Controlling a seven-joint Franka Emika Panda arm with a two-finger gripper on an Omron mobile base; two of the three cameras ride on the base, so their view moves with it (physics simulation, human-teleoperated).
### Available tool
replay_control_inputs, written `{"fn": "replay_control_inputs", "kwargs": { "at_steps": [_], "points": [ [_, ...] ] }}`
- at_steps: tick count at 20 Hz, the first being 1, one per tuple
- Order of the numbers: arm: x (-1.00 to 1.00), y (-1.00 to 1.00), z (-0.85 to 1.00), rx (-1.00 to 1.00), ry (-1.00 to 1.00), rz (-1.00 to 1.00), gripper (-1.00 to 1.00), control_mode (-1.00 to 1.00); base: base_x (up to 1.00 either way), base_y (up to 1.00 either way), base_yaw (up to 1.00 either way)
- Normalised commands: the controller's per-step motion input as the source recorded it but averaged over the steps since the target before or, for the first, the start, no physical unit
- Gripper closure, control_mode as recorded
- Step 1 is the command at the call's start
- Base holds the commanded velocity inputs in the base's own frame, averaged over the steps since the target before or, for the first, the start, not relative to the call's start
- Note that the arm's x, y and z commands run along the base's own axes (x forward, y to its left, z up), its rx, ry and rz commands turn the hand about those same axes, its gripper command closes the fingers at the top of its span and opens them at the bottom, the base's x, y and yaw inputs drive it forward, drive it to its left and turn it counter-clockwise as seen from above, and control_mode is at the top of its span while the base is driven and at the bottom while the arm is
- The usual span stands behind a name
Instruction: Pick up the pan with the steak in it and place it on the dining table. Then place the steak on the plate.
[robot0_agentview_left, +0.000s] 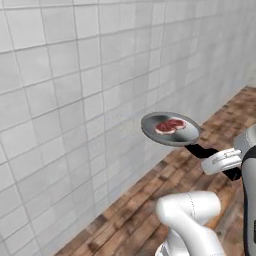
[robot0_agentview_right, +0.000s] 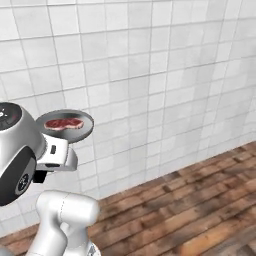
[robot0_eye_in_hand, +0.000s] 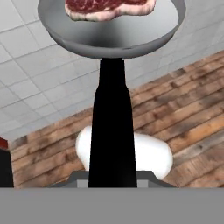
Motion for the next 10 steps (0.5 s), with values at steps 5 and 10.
{"fn": "replay_control_inputs", "kwargs": {
  "at_steps": [5, 10],
  "points": [
    [0.00, 0.00, 0.00, 0.00, 0.00, 0.00, 1.00, 1.00, 0.00, 0.00, -0.50],
    [0.00, 0.00, 0.00, 0.00, 0.00, 0.00, 1.00, 1.00, 0.00, 0.00, -0.50]
  ]
}}
